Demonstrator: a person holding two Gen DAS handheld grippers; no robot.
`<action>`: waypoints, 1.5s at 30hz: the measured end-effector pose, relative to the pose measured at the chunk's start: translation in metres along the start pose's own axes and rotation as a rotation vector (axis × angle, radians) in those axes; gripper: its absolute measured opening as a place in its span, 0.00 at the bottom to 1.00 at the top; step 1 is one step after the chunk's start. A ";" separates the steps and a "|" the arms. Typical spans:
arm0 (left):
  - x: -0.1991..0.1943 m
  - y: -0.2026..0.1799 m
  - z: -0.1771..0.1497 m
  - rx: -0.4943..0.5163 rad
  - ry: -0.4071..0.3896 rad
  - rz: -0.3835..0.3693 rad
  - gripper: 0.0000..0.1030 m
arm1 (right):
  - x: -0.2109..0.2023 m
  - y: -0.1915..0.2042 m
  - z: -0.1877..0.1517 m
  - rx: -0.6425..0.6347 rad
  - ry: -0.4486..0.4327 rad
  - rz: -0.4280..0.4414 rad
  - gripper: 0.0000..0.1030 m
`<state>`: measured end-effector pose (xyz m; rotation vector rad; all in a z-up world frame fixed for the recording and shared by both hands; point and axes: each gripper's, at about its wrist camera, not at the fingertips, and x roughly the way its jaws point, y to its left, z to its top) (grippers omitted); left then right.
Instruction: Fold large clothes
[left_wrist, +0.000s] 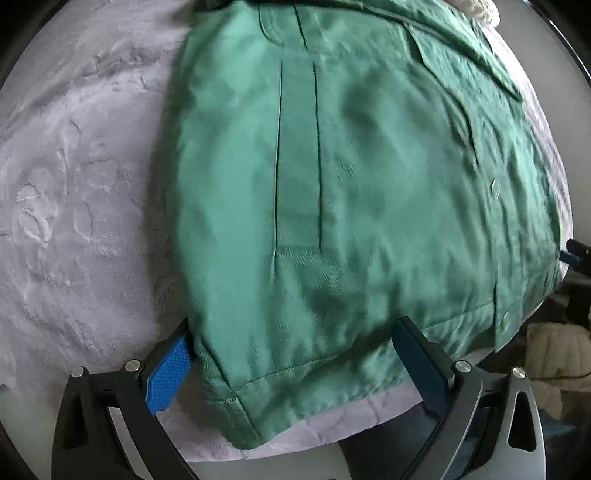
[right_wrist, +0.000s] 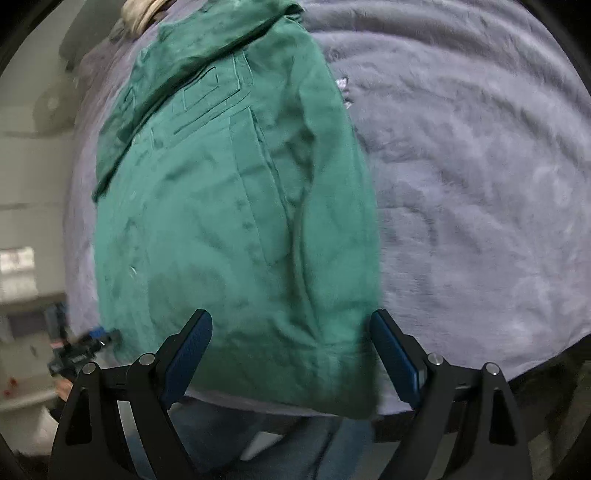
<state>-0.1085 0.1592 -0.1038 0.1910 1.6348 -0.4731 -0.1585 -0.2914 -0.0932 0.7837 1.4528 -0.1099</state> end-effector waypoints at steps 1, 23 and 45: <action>0.004 0.002 0.000 -0.011 0.012 -0.011 0.99 | 0.000 -0.004 0.000 0.000 0.004 -0.015 0.87; -0.078 0.037 0.050 -0.157 -0.115 -0.393 0.12 | -0.019 0.027 0.015 0.139 -0.030 0.615 0.07; -0.152 0.076 0.294 -0.289 -0.437 0.023 0.19 | 0.053 0.060 0.347 0.406 -0.168 0.603 0.07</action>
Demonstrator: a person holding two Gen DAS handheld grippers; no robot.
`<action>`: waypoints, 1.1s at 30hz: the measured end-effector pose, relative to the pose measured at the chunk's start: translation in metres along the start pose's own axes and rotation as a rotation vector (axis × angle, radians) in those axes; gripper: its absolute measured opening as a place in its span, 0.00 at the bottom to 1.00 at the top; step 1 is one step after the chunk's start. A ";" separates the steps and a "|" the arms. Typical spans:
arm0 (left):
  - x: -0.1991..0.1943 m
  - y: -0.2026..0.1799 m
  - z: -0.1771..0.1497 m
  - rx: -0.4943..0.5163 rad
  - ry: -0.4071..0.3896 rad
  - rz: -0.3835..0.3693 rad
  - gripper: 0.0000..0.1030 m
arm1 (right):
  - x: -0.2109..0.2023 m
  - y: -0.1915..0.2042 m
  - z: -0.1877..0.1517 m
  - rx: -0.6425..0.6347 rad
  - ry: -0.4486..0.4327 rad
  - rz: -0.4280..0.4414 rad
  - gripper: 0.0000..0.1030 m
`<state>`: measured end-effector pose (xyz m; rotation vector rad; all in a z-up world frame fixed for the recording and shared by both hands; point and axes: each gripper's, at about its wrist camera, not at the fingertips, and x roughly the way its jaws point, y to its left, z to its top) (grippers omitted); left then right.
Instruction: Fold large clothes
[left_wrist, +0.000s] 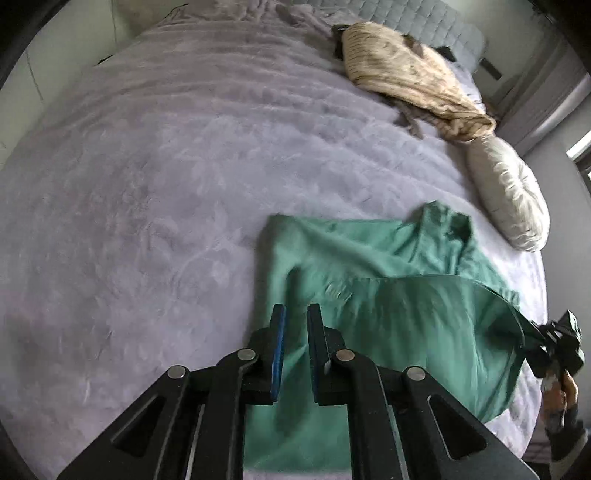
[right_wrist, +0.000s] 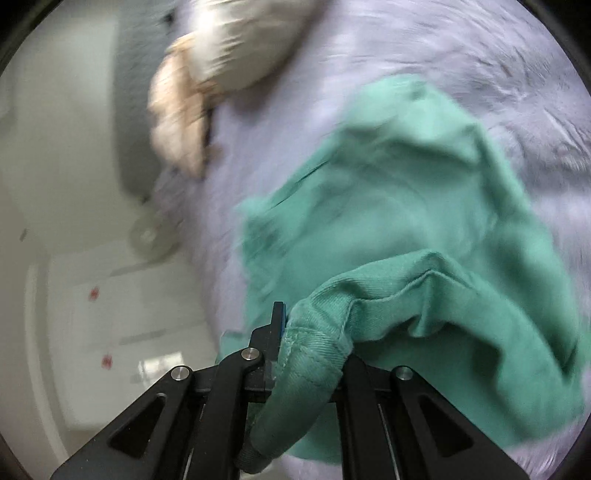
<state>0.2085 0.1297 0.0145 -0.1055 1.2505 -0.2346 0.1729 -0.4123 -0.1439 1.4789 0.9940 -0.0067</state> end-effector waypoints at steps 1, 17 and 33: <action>0.004 0.005 -0.004 -0.007 0.016 0.014 0.32 | 0.005 -0.008 0.007 0.017 -0.005 -0.031 0.07; 0.115 -0.041 -0.021 0.129 0.214 0.078 0.54 | -0.019 0.065 -0.009 -0.628 0.016 -0.531 0.87; 0.016 -0.071 -0.003 0.243 -0.186 0.161 0.08 | -0.017 0.095 -0.022 -0.815 -0.147 -0.634 0.05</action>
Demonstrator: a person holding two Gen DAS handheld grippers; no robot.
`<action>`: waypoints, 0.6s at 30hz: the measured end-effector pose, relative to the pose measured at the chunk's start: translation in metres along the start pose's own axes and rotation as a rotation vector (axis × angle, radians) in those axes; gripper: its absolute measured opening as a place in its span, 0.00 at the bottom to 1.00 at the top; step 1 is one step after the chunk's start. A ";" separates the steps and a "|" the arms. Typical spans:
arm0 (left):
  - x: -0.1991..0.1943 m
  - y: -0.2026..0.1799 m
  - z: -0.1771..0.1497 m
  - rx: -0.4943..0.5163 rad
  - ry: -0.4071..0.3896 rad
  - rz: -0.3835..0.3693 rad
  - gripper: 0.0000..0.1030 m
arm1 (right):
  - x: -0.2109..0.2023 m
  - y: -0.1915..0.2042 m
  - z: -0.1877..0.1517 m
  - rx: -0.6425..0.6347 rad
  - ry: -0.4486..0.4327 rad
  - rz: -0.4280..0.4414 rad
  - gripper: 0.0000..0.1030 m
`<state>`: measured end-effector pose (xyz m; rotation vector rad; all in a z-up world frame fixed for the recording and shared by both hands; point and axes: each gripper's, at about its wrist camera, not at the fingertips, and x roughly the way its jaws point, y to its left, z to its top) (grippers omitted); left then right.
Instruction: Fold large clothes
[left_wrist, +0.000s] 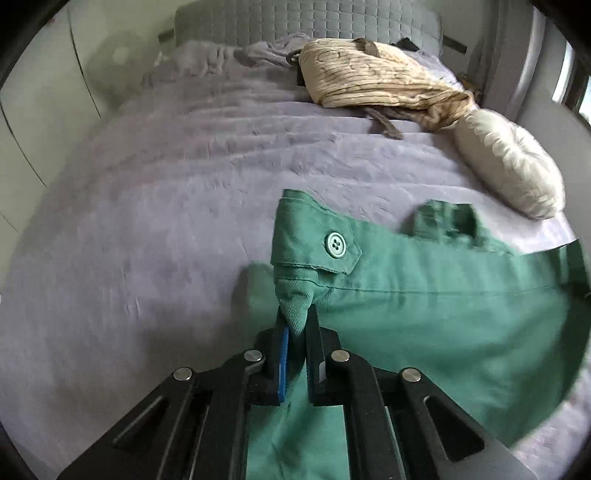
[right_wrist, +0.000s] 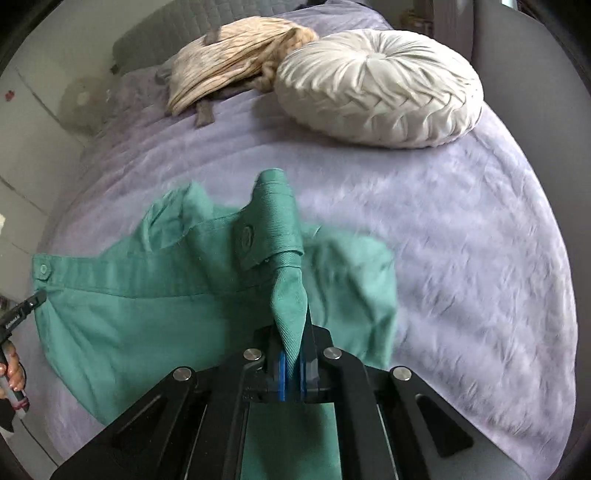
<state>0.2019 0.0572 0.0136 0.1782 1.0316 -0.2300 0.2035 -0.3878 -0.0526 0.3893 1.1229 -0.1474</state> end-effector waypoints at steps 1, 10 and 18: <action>0.016 -0.004 0.002 0.005 0.012 0.019 0.09 | 0.009 -0.005 0.004 0.014 0.007 -0.006 0.05; 0.100 -0.027 -0.024 0.094 0.121 0.166 0.13 | 0.108 -0.039 -0.005 0.159 0.077 0.031 0.08; 0.014 0.021 -0.026 -0.045 0.117 0.080 0.13 | 0.013 -0.042 -0.026 0.172 0.013 0.009 0.22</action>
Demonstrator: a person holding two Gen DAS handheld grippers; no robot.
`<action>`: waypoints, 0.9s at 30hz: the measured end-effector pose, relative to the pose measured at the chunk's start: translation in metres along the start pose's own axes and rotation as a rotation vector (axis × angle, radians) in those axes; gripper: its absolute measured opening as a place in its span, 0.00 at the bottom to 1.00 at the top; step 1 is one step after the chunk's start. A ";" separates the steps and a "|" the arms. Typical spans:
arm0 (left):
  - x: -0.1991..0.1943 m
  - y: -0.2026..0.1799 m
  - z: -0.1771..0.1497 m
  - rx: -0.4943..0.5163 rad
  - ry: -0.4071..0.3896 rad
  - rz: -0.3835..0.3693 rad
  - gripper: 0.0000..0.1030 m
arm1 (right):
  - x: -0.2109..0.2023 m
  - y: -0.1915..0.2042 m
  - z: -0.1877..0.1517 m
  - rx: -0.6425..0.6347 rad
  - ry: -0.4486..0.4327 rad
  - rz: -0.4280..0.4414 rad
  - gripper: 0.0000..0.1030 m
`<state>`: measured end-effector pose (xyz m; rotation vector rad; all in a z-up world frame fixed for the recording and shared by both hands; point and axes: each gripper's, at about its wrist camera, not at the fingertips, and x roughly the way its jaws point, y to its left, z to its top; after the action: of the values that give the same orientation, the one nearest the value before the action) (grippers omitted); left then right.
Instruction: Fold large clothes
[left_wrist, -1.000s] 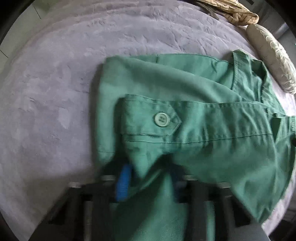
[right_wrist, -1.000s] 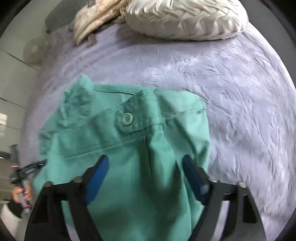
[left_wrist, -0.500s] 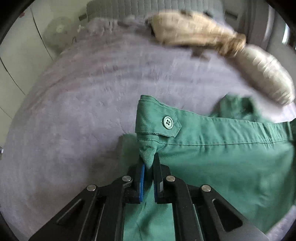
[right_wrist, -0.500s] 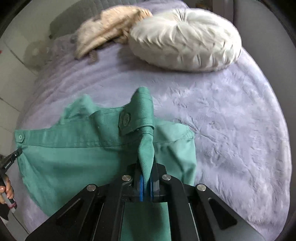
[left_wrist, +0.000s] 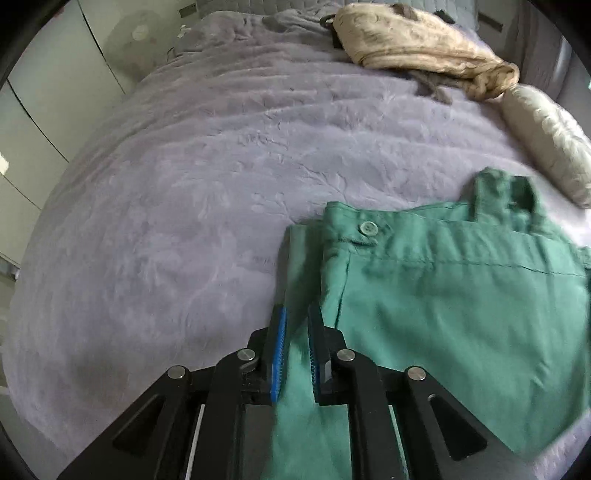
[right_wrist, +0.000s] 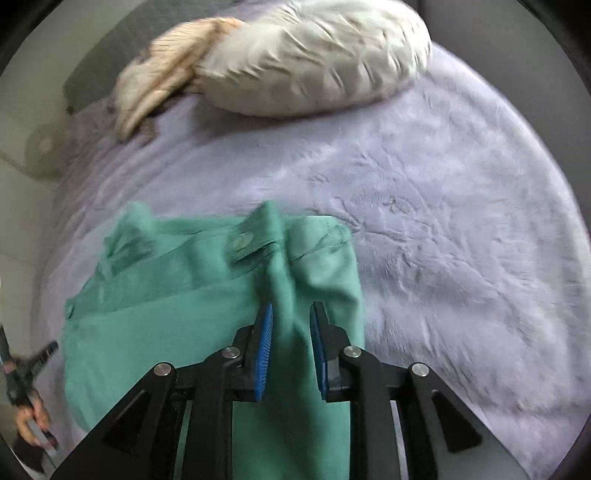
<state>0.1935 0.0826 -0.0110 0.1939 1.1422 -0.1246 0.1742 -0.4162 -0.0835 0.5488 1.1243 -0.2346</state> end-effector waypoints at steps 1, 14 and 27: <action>-0.006 0.000 -0.007 0.009 0.003 -0.016 0.13 | -0.006 0.008 -0.007 -0.025 0.007 0.027 0.22; 0.032 -0.006 -0.108 0.002 0.122 -0.087 0.13 | 0.039 0.064 -0.117 -0.223 0.198 0.119 0.14; -0.010 0.019 -0.071 0.011 0.060 0.011 0.13 | -0.033 -0.072 -0.057 0.162 0.006 -0.001 0.08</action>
<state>0.1299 0.1160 -0.0283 0.2149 1.2003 -0.1163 0.0836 -0.4498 -0.0933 0.6930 1.1174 -0.3265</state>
